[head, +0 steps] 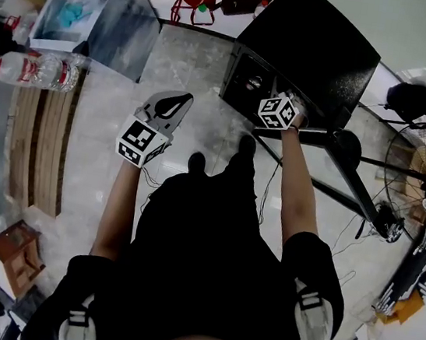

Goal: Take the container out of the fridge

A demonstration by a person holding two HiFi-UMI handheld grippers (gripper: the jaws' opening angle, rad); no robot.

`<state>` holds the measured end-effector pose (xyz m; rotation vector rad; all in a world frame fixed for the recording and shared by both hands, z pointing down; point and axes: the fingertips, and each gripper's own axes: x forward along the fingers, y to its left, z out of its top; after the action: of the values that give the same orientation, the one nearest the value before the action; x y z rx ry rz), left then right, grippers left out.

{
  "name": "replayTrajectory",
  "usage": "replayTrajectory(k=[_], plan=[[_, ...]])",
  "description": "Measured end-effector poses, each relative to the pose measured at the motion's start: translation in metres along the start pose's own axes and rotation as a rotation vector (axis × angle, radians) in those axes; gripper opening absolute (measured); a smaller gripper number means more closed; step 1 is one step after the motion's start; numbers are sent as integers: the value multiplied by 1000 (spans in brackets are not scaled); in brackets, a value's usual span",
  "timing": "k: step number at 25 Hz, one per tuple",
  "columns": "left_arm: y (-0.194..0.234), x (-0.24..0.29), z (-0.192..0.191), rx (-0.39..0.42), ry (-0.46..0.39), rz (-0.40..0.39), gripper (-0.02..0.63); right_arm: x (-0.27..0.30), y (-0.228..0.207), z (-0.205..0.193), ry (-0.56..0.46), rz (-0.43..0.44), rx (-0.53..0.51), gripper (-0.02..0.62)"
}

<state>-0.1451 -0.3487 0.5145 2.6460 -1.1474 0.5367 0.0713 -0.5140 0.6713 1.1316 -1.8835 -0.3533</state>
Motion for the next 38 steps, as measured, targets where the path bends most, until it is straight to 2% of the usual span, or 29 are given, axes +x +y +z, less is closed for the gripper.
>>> replayTrajectory(k=[26, 38], plan=[[-2, -6, 3, 17, -28, -39, 17, -29, 22, 8, -14, 42, 42, 18], [-21, -15, 3, 42, -35, -83, 17, -58, 37, 10, -20, 60, 99, 17]])
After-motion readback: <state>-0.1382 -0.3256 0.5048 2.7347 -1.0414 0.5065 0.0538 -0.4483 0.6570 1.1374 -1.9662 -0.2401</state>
